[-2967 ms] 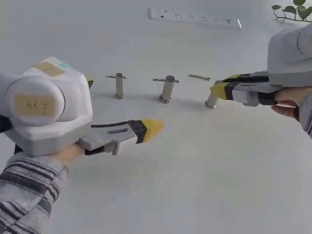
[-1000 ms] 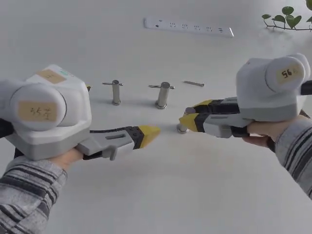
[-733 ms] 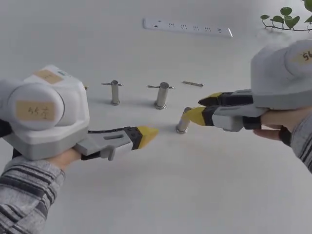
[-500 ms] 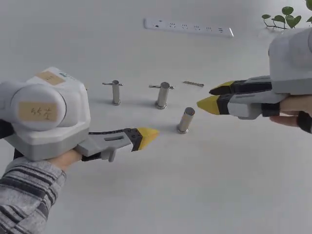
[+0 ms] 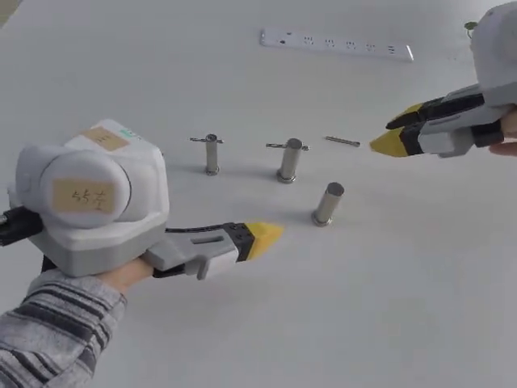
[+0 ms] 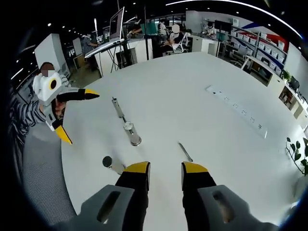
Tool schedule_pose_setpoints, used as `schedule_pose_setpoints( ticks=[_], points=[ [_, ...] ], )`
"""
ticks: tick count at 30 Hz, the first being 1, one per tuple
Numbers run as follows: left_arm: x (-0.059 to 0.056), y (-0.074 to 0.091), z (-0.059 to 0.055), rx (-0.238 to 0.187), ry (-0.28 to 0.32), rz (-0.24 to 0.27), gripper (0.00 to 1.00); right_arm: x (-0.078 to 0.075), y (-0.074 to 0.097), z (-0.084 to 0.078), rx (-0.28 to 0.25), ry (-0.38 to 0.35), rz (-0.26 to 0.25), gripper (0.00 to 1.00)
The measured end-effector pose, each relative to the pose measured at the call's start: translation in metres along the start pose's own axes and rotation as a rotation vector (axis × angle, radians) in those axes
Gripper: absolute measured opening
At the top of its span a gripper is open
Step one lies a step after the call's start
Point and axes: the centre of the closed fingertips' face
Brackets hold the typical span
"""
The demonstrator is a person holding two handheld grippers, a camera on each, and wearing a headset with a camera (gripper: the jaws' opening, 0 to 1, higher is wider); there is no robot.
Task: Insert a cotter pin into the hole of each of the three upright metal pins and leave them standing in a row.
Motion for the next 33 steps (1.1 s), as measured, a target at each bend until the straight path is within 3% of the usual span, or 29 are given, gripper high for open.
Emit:
schedule_pose_setpoints(
  ticks=[5,8,12,18,28,30,33],
  points=[
    [0.002,0.003,-0.001,0.006,-0.005,0.010,0.99,-0.010,-0.020,-0.010,0.071,-0.004,0.040,0.21],
    [0.005,0.004,-0.002,0.005,0.000,0.020,0.99,-0.014,-0.028,-0.012,0.085,-0.008,0.049,0.20],
    [0.005,0.006,-0.003,-0.011,0.016,0.024,0.99,-0.022,-0.040,-0.012,0.105,0.015,0.044,0.18],
    [0.003,0.007,-0.007,0.007,0.014,0.022,0.99,-0.029,-0.054,-0.017,0.155,0.046,0.041,0.13],
    [0.007,0.007,-0.007,0.005,0.018,0.019,0.96,-0.025,-0.060,-0.027,0.221,0.125,0.041,0.07],
    [0.007,0.006,-0.007,0.006,0.019,0.016,0.96,-0.034,-0.063,-0.026,0.226,0.150,0.040,0.06],
    [0.006,0.006,-0.008,0.008,0.019,0.014,0.95,-0.034,-0.064,-0.025,0.234,0.173,0.041,0.03]
  ],
)
Point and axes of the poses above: the centre of the closed fingertips' face, and the gripper's own axes: y roughly backward along the fingers, x roughly to its left, z roughly out of its top, and after that the axes turned 3 degrees about x, right-handed
